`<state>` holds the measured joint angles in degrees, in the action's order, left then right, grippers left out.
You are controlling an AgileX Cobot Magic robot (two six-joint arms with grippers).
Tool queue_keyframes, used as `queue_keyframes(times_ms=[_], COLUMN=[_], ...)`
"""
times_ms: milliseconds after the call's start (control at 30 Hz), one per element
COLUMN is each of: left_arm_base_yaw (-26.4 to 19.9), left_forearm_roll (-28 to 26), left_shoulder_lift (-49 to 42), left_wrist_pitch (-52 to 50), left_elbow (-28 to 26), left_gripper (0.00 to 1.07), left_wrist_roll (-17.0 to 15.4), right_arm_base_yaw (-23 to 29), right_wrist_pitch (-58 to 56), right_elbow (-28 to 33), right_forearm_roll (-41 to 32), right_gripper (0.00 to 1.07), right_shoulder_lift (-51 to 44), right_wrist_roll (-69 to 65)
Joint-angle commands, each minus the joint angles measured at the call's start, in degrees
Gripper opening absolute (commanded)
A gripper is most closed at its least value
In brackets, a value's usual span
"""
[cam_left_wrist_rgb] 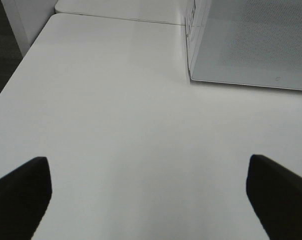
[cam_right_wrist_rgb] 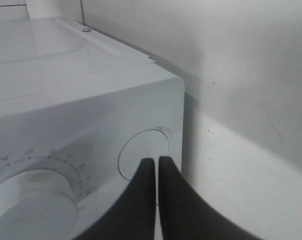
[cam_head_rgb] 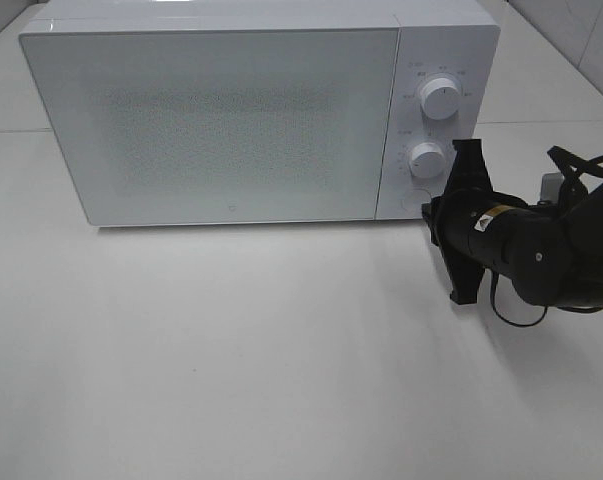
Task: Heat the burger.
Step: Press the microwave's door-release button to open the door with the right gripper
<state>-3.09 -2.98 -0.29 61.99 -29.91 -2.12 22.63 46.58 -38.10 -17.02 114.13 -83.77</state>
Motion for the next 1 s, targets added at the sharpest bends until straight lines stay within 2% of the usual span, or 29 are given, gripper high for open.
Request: queue_keyframes(times_ms=[33,733,1000], left_arm_base_yaw=[-0.2,-0.2,-0.2], left_forearm_roll=[-0.3,-0.3,-0.3], left_shoulder_lift=[-0.7,-0.5,-0.2], left_wrist_pitch=[-0.7,-0.7,-0.7], left_elbow=[0.2,0.2,0.2], left_gripper=[0.98,0.98,0.98], left_wrist_roll=[0.1,0.1,0.1], right_arm_base_yaw=[-0.6,-0.6,-0.6], right_wrist_pitch=[-3.1,0.9,8.8], right_elbow=[-2.2,-7.8,-8.2], right_forearm_roll=[-0.3,-1.3,-2.7], right_gripper=[0.0,0.0,0.0], right_shoulder_lift=[0.2,4.4,5.0], right_wrist_roll=[0.3,2.2,3.8])
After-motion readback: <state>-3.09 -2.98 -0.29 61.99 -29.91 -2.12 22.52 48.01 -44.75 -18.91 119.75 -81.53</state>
